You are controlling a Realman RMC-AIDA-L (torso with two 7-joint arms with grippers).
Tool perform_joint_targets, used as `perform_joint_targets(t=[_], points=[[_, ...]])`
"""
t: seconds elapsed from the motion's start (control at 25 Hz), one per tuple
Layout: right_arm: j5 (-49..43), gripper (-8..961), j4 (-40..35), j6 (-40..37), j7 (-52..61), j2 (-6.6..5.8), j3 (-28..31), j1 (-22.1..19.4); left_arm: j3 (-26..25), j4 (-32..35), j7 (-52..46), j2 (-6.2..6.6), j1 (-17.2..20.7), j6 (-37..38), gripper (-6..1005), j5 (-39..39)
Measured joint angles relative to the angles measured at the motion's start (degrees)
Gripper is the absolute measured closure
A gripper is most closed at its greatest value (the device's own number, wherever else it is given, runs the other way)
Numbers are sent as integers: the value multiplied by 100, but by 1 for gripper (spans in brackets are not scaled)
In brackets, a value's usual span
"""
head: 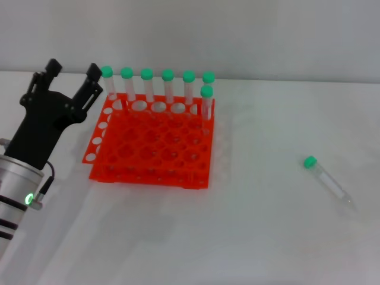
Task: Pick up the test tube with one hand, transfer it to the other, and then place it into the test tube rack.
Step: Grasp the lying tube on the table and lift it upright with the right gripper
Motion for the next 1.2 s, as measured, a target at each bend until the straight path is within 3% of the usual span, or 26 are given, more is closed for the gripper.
perform_joint_targets(t=[0.2, 0.4, 0.6, 0.92, 1.2], points=[[-960, 308, -982, -17, 1858, 6, -891, 331, -25, -174, 21, 29, -55, 9, 138, 4], [-2636, 308, -1848, 32, 3726, 9, -1544, 857, -31, -203, 5, 82, -38, 39, 139, -10], [-4166, 308, -2224, 208, 5108, 26, -2306, 1357, -154, -287, 6, 69, -45, 43, 141, -39], [-5023, 309, -2284, 928, 5801, 54, -3109, 1902, -325, -405, -6, 44, -88, 56, 143, -51], [-5559, 309, -1963, 855, 6304, 78, -3749, 1981, -424, -408, 11, 36, -113, 25, 145, -54]])
